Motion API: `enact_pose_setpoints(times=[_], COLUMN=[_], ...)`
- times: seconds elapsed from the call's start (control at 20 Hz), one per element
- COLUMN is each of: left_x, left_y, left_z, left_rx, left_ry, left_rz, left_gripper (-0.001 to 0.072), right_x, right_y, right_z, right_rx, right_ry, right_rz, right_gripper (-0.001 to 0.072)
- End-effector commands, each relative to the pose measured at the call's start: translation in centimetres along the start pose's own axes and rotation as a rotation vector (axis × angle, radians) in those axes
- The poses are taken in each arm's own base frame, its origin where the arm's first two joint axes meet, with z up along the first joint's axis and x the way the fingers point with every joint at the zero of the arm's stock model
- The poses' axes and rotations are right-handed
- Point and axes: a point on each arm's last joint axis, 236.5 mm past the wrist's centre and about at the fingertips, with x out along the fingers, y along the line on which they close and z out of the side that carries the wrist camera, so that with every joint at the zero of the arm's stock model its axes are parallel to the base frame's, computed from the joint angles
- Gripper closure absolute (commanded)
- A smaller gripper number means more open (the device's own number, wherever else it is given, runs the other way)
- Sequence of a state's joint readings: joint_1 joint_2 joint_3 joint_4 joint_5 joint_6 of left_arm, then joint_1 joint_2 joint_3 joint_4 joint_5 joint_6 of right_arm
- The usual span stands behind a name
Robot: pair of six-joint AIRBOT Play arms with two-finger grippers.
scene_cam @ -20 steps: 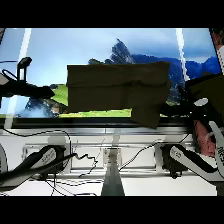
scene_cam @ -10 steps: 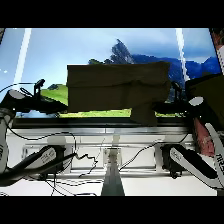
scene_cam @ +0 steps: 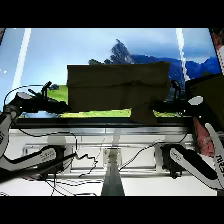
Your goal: Fold the clothes and pants, and hang the long-sleeved shirts on hangers.
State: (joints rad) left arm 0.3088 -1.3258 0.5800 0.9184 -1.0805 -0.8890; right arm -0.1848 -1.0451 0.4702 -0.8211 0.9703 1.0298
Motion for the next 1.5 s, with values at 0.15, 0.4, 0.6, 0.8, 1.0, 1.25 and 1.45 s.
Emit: enact_pose_setpoints(times=[0.15,0.4,0.6,0.8,1.0,1.25,1.45], left_x=[-2.1,-10.6,-17.6,-20.4,-18.0,-13.9,-9.0], left_y=[-3.9,-8.0,-9.5,-10.2,-6.8,-2.6,0.0], left_z=[0.9,3.5,3.2,3.2,5.7,9.1,11.8], left_rx=[0.108,0.299,0.309,0.332,0.171,0.046,-0.084], left_ry=[0.006,-0.240,-0.498,-0.653,-0.723,-0.687,-0.651], left_rz=[-0.099,-0.015,0.103,0.186,0.190,0.206,0.177], left_gripper=[0.0696,0.0696,0.0695,0.0696,0.0696,0.0695,0.0695], right_x=[-3.3,-9.2,-12.4,-14.3,-12.9,-5.6,-1.2], right_y=[2.9,7.4,11.1,12.2,10.6,6.8,5.4], right_z=[1.9,2.3,0.2,1.6,6.7,12.0,16.1], right_rx=[-0.074,-0.138,-0.063,0.016,0.169,0.281,0.298], right_ry=[-0.141,-0.339,-0.404,-0.516,-0.583,-0.604,-0.604], right_rz=[0.026,0.052,0.146,0.197,0.227,0.103,0.018], right_gripper=[0.0698,0.0699,0.0698,0.0698,0.0698,0.0697,0.0697])
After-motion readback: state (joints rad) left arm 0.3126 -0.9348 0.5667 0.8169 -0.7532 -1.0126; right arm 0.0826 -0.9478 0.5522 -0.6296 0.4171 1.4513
